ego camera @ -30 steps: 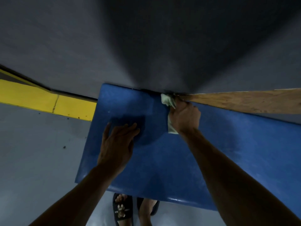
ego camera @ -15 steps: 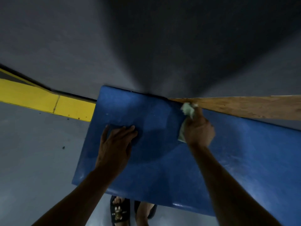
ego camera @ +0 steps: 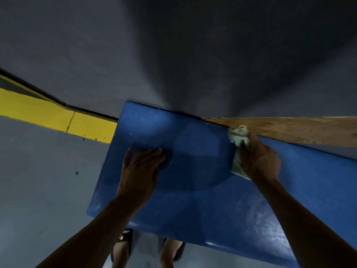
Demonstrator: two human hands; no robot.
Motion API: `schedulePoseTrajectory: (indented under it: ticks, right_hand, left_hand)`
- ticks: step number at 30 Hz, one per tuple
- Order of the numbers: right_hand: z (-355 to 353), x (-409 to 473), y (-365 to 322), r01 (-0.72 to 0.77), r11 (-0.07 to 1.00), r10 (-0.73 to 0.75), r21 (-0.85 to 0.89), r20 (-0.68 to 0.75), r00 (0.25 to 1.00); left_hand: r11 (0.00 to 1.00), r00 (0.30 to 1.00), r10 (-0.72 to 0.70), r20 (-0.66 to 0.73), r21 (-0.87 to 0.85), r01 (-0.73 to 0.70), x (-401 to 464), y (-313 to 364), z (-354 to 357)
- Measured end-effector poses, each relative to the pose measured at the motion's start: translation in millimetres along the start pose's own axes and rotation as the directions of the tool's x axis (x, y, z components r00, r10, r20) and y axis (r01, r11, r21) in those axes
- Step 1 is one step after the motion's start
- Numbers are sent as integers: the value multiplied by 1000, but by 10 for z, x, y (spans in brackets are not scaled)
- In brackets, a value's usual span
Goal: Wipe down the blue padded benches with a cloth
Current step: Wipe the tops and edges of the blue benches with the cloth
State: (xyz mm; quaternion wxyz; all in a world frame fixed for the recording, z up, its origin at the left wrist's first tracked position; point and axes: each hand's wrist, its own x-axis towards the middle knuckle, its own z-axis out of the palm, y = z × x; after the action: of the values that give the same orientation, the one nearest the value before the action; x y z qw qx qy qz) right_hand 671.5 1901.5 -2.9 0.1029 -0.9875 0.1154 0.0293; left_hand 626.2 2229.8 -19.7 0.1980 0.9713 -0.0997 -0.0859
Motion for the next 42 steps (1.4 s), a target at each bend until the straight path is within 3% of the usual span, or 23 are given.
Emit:
schedulePoseTrajectory:
  ticks: [4,7,12,16,18,21,23,26,30,37,40,42]
  right_hand:
    - [-3,-83,-79,-201,980,201,-2,11,980]
    - [154,-68,-448,-240,971,240,10,-41,970]
    - [426,25,-1349,-121,992,123,37,-58,991]
    - [562,132,-2005,50,999,-51,4,31,998]
    - [577,164,-2061,161,987,-160,-12,67,985]
    - [460,165,-1683,217,973,-219,-76,-19,975]
    - [335,117,-1294,112,976,-121,-185,-39,992]
    - [203,51,-1004,-91,974,100,-208,33,994]
    - [368,62,-1431,-227,961,224,-160,-39,974]
    - [706,166,-2676,-28,1000,28,-6,-46,999]
    - [678,170,-2660,147,988,-148,-50,-22,989]
    - [621,180,-2349,176,978,-187,-115,-93,978]
  left_hand:
    - [1000,999,1,43,13,-2,6,-14,-3]
    - [999,997,41,70,19,-43,25,-92,-43]
    - [982,985,169,23,-93,-167,43,-294,-211]
    - [981,987,160,11,-113,-158,-20,-515,-350]
    - [984,990,139,13,-112,-136,-12,-600,-400]
    - [988,995,100,19,-116,-97,19,-721,-464]
    - [990,997,67,28,-126,-63,48,-795,-500]
    - [985,999,38,23,-168,-33,82,-926,-547]
    - [974,1000,2,-11,-228,-4,98,-1081,-581]
    - [971,999,-25,21,-237,29,50,-1352,-547]
    - [970,999,-29,44,-242,39,41,-1393,-530]
    - [963,997,-41,62,-263,56,53,-1397,-535]
